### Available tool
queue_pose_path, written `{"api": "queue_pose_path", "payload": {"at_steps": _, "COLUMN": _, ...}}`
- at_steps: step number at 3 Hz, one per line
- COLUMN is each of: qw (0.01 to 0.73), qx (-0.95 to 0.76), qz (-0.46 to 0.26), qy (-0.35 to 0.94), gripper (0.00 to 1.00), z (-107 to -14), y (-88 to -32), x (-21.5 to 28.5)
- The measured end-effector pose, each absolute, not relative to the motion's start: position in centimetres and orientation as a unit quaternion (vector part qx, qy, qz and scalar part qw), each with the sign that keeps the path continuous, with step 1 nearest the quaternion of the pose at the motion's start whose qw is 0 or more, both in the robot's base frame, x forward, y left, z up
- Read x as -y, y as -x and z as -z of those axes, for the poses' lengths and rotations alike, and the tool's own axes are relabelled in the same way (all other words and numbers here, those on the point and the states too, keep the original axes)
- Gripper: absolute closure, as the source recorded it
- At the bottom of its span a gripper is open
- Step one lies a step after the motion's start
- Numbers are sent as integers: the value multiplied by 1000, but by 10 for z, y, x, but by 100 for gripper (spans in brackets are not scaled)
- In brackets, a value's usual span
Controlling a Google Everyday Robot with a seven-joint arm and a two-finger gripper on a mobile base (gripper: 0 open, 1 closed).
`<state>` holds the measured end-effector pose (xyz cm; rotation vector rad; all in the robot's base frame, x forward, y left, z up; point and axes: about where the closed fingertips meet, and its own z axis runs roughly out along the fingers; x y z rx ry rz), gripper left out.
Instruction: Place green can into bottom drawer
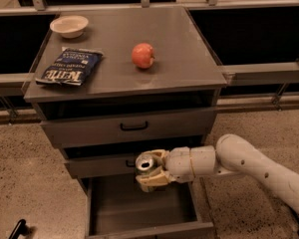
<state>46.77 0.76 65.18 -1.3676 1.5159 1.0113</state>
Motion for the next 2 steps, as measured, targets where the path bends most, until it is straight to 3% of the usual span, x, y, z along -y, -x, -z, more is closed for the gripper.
{"api": "queue_pose_path", "payload": {"at_steps": 2, "qw": 454, "qx": -598, "qz": -379, "qy": 541, "gripper": 100, "z": -639, "y": -469, "x": 8}}
